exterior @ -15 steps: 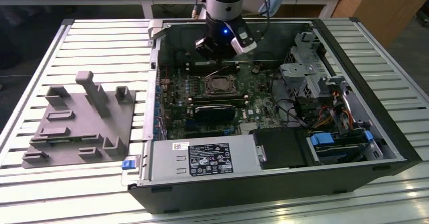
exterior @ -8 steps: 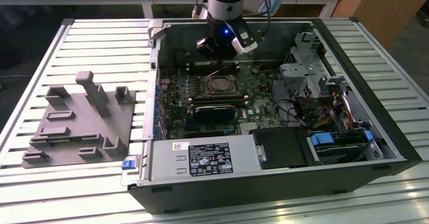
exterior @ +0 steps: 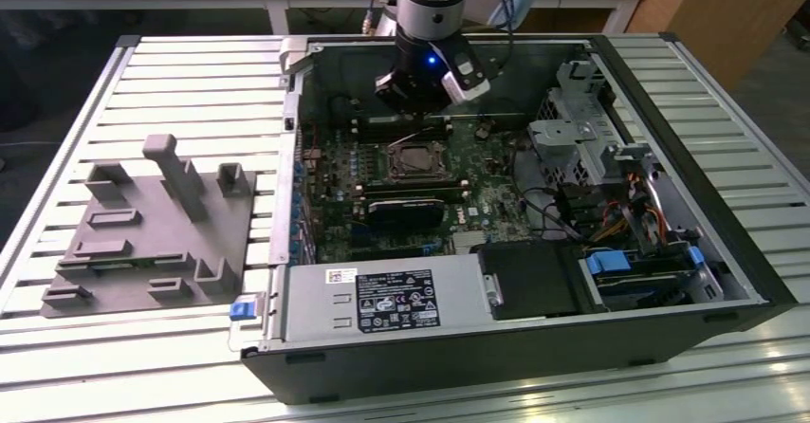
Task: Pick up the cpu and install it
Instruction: 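Install the first cpu locking lever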
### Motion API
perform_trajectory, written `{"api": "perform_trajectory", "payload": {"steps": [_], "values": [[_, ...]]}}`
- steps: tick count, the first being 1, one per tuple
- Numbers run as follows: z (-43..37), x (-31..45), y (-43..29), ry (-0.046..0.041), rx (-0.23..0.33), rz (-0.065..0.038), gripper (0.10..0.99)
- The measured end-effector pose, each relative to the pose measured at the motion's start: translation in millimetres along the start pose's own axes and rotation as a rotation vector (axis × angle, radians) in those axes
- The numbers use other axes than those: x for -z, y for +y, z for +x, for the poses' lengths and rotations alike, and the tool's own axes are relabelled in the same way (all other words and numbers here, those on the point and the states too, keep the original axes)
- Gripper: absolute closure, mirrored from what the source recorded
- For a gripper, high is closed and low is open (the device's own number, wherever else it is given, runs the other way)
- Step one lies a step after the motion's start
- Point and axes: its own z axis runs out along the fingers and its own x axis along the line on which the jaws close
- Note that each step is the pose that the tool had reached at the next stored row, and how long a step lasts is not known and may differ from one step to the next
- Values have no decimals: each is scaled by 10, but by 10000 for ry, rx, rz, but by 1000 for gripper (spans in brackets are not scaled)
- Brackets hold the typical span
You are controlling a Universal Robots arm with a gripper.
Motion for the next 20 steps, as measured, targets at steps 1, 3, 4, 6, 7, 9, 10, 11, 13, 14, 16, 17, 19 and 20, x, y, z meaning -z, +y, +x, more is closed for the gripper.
{"api": "perform_trajectory", "payload": {"steps": [1, 3, 4, 6, 7, 9, 10, 11, 13, 14, 16, 17, 19, 20], "values": [[-11, -4, 0, 2, 1, 0, 980], [-29, -13, -2, 4, 0, -1, 980], [-38, -18, -2, 6, 0, -1, 980], [-54, -29, -4, 9, 0, -1, 980], [-61, -37, -5, 11, -1, -1, 980], [-73, -55, -7, 16, -1, 0, 980], [-77, -66, -8, 18, -1, -1, 980], [-80, -76, -10, 20, -1, 0, 980], [-86, -97, -12, 23, -1, -1, 980], [-87, -107, -13, 23, -2, -1, 980], [-89, -125, -15, 27, -3, -1, 980], [-90, -134, -15, 28, -2, -1, 980], [-92, -149, -17, 30, -3, -1, 980], [-93, -156, -18, 31, -3, -1, 980]]}}
